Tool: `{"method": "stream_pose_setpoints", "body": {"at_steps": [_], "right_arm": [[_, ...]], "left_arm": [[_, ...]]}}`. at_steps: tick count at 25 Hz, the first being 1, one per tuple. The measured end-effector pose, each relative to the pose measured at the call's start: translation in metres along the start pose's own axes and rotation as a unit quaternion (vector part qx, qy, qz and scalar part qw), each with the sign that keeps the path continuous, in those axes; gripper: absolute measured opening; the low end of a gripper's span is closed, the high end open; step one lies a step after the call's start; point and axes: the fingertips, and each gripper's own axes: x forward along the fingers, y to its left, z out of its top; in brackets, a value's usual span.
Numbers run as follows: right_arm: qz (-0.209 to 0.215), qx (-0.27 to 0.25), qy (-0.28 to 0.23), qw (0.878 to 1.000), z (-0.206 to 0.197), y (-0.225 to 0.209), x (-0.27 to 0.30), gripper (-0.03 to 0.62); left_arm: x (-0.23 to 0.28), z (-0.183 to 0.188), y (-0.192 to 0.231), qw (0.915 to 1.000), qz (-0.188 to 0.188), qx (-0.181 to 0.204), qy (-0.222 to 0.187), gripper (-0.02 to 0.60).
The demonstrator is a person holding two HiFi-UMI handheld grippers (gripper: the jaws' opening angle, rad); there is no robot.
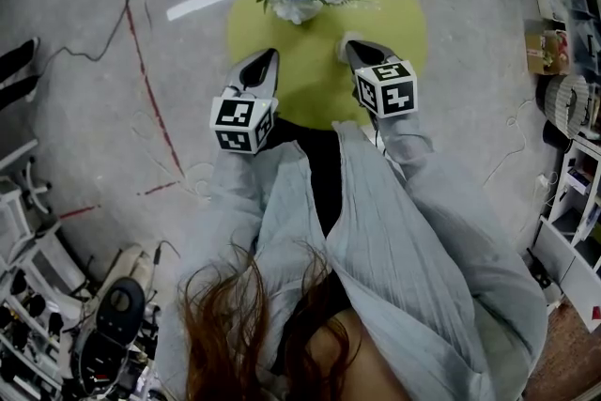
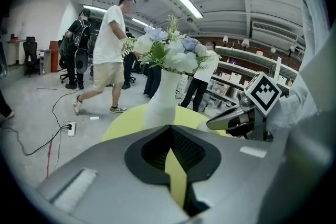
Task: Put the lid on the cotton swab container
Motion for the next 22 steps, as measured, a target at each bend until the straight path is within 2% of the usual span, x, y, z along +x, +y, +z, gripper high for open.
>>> {"method": "stream_pose_setpoints", "body": {"at_steps": [4, 9, 22], "right_arm": [[0.003, -0.001, -0.046, 0.999, 0.009, 0.001, -0.010, 0.002], [0.004, 0.004, -0.076, 0.997, 0.018, -0.001, -0.028, 0.002], [0.014, 0.021, -0.156, 0.987, 0.017, -0.006, -0.106, 0.002]], "left_arm": [[-0.005, 0.006, -0.002, 0.9999, 0.004, 0.007, -0.007, 0.020], [-0.014, 0.016, -0.011, 0.9997, 0.006, 0.011, -0.022, 0.020], [-0.039, 0.037, -0.070, 0.9978, -0.013, 0.023, -0.060, 0.020]]}}
